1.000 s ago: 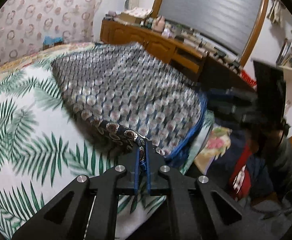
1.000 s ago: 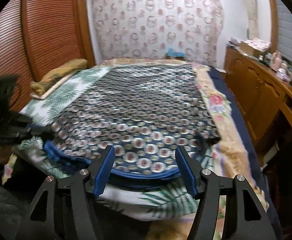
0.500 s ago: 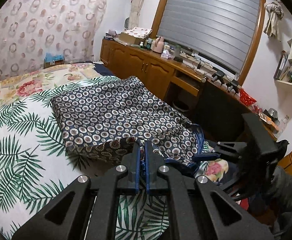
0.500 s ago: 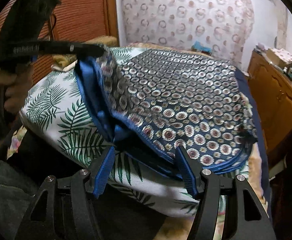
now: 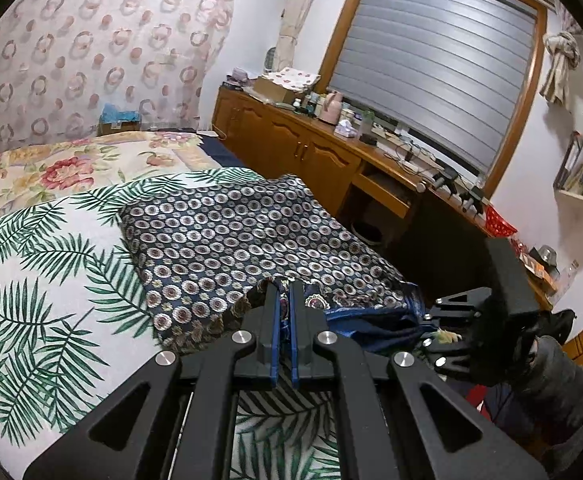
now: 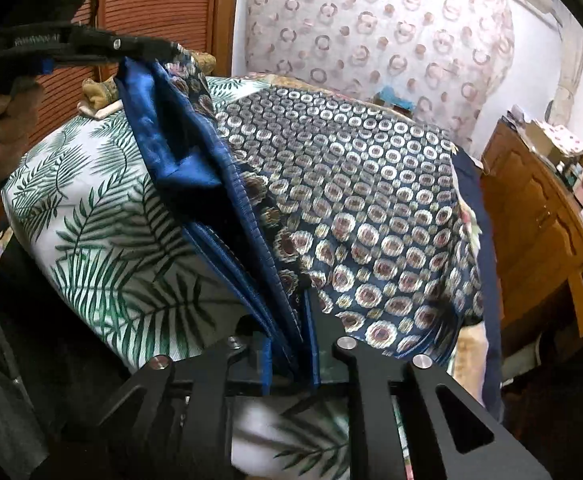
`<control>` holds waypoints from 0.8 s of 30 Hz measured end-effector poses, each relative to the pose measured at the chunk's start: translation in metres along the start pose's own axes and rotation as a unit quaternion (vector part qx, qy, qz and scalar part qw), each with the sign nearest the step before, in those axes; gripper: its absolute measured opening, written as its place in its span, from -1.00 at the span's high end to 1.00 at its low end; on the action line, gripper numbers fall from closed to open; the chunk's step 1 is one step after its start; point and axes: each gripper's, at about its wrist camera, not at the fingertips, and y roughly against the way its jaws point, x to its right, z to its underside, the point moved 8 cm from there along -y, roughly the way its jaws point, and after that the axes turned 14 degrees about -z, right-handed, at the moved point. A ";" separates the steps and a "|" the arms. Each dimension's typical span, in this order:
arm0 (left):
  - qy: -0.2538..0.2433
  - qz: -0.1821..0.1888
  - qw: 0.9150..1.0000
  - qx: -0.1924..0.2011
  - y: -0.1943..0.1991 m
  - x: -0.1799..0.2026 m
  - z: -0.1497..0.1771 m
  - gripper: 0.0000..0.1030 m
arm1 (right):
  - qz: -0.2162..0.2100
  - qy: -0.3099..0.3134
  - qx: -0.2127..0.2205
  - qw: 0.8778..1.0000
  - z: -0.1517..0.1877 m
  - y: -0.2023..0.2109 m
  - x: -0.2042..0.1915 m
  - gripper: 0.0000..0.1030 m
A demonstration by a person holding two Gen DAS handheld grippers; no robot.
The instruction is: Fold small clothes
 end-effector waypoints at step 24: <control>0.041 -0.101 0.994 -0.024 -0.094 -0.103 -0.054 0.90 | -0.001 0.041 0.051 0.998 -0.175 -0.079 0.110 0.93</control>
